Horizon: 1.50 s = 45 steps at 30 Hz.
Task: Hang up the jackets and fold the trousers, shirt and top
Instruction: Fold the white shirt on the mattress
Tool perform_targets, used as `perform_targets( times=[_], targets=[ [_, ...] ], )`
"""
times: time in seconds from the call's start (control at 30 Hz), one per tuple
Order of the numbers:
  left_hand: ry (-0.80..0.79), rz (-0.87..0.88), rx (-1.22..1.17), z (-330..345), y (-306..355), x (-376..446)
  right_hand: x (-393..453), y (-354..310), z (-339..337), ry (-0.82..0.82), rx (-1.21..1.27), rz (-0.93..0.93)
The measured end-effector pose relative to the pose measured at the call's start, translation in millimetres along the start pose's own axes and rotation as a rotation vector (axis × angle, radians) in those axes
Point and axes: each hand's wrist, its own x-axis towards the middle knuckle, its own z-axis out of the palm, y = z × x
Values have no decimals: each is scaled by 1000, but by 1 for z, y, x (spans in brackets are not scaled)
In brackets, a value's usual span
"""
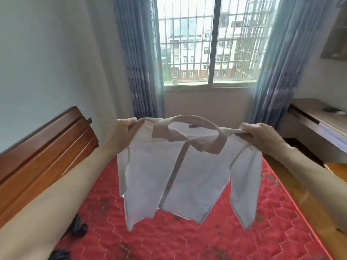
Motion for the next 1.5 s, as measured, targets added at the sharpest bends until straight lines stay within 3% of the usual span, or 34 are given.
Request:
perform_targets(
  times=[0.07,0.23,0.4,0.57,0.8,0.93,1.03,1.1,1.23,1.37,1.5],
  targets=[
    [-4,-52,37,1,-1,-6,3,1,14,84,158,137],
    [-140,-127,-272,3,-3,-25,-23,-32,49,342,619,374],
    [-354,-233,-371,25,-39,-86,-96,-50,83,298,389,376],
    [-543,-337,-510,47,-72,-151,-167,-51,89,69,267,238],
    [-859,-419,-617,42,-75,-184,-234,-65,48,-350,773,374],
    [-1237,-486,-723,28,-66,-166,-223,-59,19,-633,1038,559],
    [-1393,-546,-805,33,-69,-162,-208,-49,26,-752,1050,698],
    [-1390,-580,-744,46,-72,-167,-200,-49,45,-763,969,719],
    [-1170,-727,-612,105,-97,-204,-207,-45,119,-733,812,710],
    [-976,-872,-544,207,-134,-274,-237,-35,237,-719,733,703],
    [-872,-891,-441,323,-180,-338,-282,-16,373,-686,598,735]
  ],
)
